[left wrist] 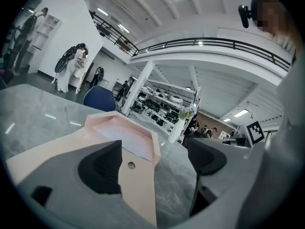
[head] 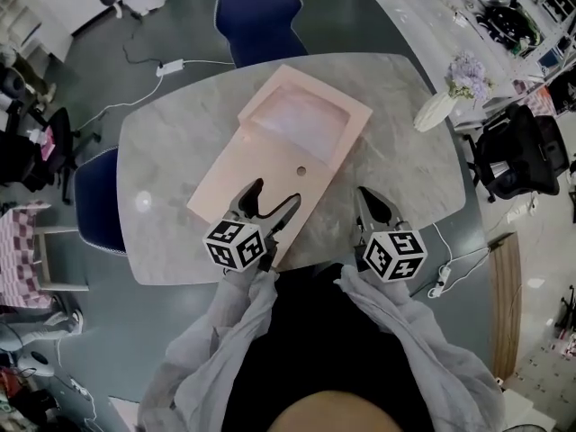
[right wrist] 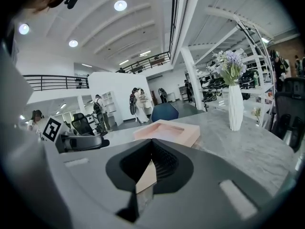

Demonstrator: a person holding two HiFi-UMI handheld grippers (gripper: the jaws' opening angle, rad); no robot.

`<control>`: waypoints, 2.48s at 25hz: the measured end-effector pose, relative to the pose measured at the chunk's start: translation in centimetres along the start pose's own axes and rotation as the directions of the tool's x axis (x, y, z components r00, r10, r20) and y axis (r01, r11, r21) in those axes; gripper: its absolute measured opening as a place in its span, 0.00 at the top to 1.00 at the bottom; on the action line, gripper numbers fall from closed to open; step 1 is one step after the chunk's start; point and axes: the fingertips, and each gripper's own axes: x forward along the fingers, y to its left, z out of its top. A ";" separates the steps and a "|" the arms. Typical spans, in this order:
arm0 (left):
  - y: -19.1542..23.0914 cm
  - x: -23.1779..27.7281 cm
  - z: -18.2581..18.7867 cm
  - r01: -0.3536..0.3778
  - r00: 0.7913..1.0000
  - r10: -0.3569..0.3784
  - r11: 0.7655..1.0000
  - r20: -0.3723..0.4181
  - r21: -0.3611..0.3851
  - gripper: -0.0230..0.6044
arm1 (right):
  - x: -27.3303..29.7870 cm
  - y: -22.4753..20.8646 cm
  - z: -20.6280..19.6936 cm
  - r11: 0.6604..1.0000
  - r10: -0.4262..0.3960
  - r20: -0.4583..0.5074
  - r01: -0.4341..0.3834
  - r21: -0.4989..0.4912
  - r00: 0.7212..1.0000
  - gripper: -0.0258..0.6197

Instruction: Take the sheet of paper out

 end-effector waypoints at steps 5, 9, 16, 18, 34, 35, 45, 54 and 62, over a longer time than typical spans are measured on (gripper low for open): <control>0.3 1.6 0.6 0.004 1.000 -0.004 1.000 0.015 -0.023 0.30 | 1.3 -0.1 1.0 0.999 0.034 -0.023 -0.034 -0.031 0.999 0.95; 0.5 2.9 1.2 -0.009 0.999 0.010 0.999 0.032 -0.045 0.31 | 2.9 -0.8 2.3 0.996 0.069 -0.028 -0.070 -0.056 0.997 0.95; 2.0 5.3 3.0 -0.066 0.996 0.071 0.994 0.049 -0.093 0.32 | 6.9 -3.3 5.1 0.991 0.114 -0.050 -0.117 -0.060 0.992 0.95; 2.6 6.1 3.4 -0.074 0.996 0.080 0.991 0.048 -0.113 0.33 | 8.2 -3.5 6.0 0.989 0.132 -0.041 -0.135 -0.054 0.990 0.95; 8.4 12.2 2.7 -0.103 0.988 0.150 0.824 0.039 -0.557 0.36 | 12.8 -4.1 4.6 0.965 0.253 -0.148 -0.259 -0.026 0.956 0.95; 8.8 12.6 2.6 -0.095 0.988 0.152 0.791 0.043 -0.604 0.36 | 12.9 -4.2 4.5 0.965 0.256 -0.151 -0.262 -0.023 0.955 0.95; 13.1 15.8 0.1 -0.045 0.991 0.128 0.518 0.026 -0.854 0.36 | 13.7 -4.5 2.8 0.962 0.270 -0.186 -0.272 0.017 0.945 0.95; 15.6 17.4 -1.2 -0.100 0.984 0.177 0.448 -0.022 -0.889 0.37 | 14.0 -5.2 2.3 0.962 0.274 -0.190 -0.271 0.042 0.943 0.95; 16.6 18.4 -1.7 -0.125 0.982 0.185 0.446 -0.045 -0.886 0.38 | 14.3 -5.7 2.0 0.962 0.271 -0.190 -0.264 0.065 0.944 0.95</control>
